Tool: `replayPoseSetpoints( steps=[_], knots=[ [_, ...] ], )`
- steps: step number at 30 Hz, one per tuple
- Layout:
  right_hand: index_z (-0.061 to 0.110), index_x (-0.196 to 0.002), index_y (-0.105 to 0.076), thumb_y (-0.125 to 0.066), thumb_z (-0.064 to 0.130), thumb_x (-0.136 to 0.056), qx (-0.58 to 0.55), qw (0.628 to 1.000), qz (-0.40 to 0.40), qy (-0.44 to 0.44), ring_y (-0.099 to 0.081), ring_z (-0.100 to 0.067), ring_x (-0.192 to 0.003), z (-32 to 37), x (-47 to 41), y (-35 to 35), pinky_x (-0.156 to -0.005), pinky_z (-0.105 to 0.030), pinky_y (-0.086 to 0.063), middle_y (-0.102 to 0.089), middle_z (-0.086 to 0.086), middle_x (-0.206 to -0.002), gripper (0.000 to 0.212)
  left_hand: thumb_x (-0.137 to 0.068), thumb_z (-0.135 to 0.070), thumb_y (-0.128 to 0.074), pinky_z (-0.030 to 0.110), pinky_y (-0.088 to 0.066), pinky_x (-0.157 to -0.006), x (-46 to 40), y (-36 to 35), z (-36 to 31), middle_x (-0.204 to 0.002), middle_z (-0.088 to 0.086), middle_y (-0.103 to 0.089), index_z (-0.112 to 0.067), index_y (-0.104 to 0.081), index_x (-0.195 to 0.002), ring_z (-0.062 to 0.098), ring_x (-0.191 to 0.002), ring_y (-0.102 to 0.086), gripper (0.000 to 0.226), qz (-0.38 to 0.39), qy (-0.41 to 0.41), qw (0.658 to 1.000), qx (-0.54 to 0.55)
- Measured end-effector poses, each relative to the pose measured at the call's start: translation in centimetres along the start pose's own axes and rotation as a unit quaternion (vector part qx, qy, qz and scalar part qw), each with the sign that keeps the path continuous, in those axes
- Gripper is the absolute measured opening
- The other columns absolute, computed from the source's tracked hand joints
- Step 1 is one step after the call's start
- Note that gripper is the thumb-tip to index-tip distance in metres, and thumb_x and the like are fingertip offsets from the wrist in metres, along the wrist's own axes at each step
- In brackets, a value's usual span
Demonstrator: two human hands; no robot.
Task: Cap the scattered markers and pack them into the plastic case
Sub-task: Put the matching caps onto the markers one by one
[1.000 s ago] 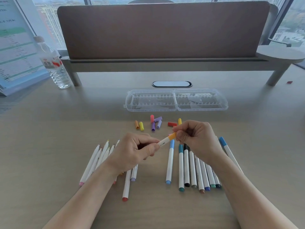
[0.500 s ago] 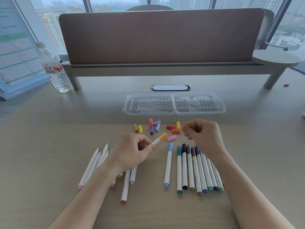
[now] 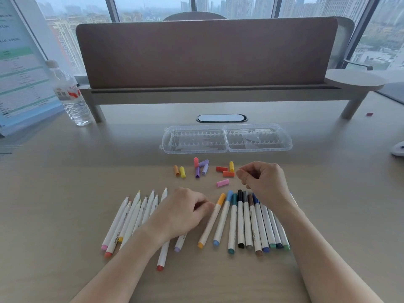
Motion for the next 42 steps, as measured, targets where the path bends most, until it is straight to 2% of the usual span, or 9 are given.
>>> replayPoseSetpoints(
  steps=[4, 8, 16, 24, 27, 32, 35, 38, 42],
  knots=[
    [0.021, -0.08, -0.077, -0.078, 0.02, -0.085, 0.014, 1.0, 0.014, -0.004, -0.061, 0.0, -0.056, -0.1, 0.1, -0.4, -0.06, -0.016, -0.052, -0.07, 0.007, -0.066, 0.005, -0.089, -0.04, -0.073, 0.015, -0.049, -0.066, 0.1, 2.0, 2.0, -0.074, -0.016, -0.069, -0.031, -0.076, -0.089, -0.004, -0.071, -0.063, 0.01, -0.048, 0.042, 0.997, 0.041],
    [0.026, -0.078, -0.075, -0.078, 0.021, -0.085, 0.024, 0.999, 0.023, 0.014, -0.06, -0.001, -0.056, 0.3, 0.3, -0.8, -0.058, -0.018, -0.052, -0.069, 0.009, -0.064, 0.009, -0.081, -0.039, -0.081, 0.027, -0.056, -0.066, 1.1, 4.5, 5.5, -0.069, -0.009, -0.07, -0.029, -0.073, -0.075, 0.002, -0.059, -0.062, 0.014, -0.075, 0.11, 0.987, 0.086],
    [0.03, -0.076, -0.072, -0.077, 0.021, -0.086, 0.043, 0.997, 0.044, 0.037, -0.06, -0.002, -0.055, 0.9, 1.0, -1.6, -0.053, -0.016, -0.05, -0.068, 0.011, -0.063, 0.014, -0.076, -0.067, -0.071, 0.022, -0.052, -0.07, 2.4, 2.2, 3.6, -0.078, -0.014, -0.068, -0.029, -0.074, -0.08, 0.0, -0.079, -0.062, 0.038, 0.049, 0.131, 0.984, -0.111],
    [0.02, -0.082, -0.076, -0.077, 0.022, -0.086, 0.05, 0.999, 0.015, 0.013, -0.062, -0.004, -0.059, -0.3, 0.6, 0.0, -0.061, -0.021, -0.054, -0.07, 0.008, -0.066, 0.004, -0.077, -0.043, -0.063, 0.036, -0.057, -0.063, 0.5, 1.8, 2.5, -0.072, 0.006, -0.071, -0.012, -0.073, -0.072, 0.021, -0.071, -0.068, 0.034, 0.068, 0.14, 0.972, -0.178],
    [0.021, -0.083, -0.076, -0.077, 0.023, -0.086, 0.053, 0.999, 0.003, 0.002, -0.065, -0.007, -0.062, -0.8, 0.5, 0.5, -0.061, -0.023, -0.056, -0.071, 0.008, -0.068, 0.004, -0.075, -0.044, -0.062, 0.03, -0.042, -0.053, -0.1, 2.3, 2.6, -0.055, 0.0, -0.055, -0.012, -0.063, -0.059, 0.015, -0.053, -0.05, 0.036, 0.015, 0.129, 0.987, -0.092],
    [0.027, -0.083, -0.075, -0.077, 0.023, -0.085, 0.061, 0.998, 0.011, -0.003, -0.066, -0.002, -0.065, -1.3, 0.3, 0.6, -0.062, -0.017, -0.053, -0.073, 0.01, -0.072, 0.005, -0.081, -0.03, -0.067, 0.025, -0.042, -0.054, 0.0, 3.9, 3.5, -0.051, -0.003, -0.057, -0.008, -0.062, -0.062, 0.007, -0.049, -0.049, 0.029, -0.099, 0.102, 0.986, 0.082],
    [0.027, -0.086, -0.075, -0.076, 0.022, -0.086, 0.088, 0.996, 0.034, 0.006, -0.067, -0.005, -0.067, -0.6, -0.1, -0.4, -0.062, -0.016, -0.055, -0.073, 0.01, -0.073, 0.004, -0.087, -0.019, -0.065, 0.026, -0.049, -0.055, -0.2, 3.9, 5.3, -0.063, 0.005, -0.071, -0.007, -0.069, -0.07, 0.013, -0.056, -0.066, 0.021, -0.093, 0.115, 0.964, 0.221],
    [0.024, -0.088, -0.076, -0.077, 0.022, -0.085, 0.119, 0.991, 0.054, 0.028, -0.067, -0.009, -0.069, 0.9, -0.7, -1.4, -0.065, -0.021, -0.056, -0.072, 0.009, -0.073, 0.004, -0.092, -0.01, -0.061, 0.025, -0.048, -0.055, -0.4, 3.3, 5.8, -0.073, 0.015, -0.074, 0.0, -0.071, -0.079, 0.016, -0.059, -0.066, 0.019, -0.071, 0.121, 0.935, 0.326],
    [0.027, -0.089, -0.074, -0.075, 0.022, -0.086, 0.166, 0.979, 0.108, 0.047, -0.065, -0.002, -0.073, 2.4, -2.5, -4.2, -0.062, -0.01, -0.048, -0.071, 0.013, -0.077, 0.006, -0.094, -0.005, -0.059, 0.022, -0.048, -0.055, -0.4, 3.3, 6.4, -0.075, 0.016, -0.072, 0.003, -0.07, -0.084, 0.012, -0.059, -0.062, 0.017, -0.064, 0.13, 0.914, 0.379]
  ],
)
Point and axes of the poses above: each hand's wrist, its own x-axis away from the middle knuckle, its own y-axis out of the back of the hand, z = x × y, the point moved 10 cm from there along -x, towards the middle knuckle
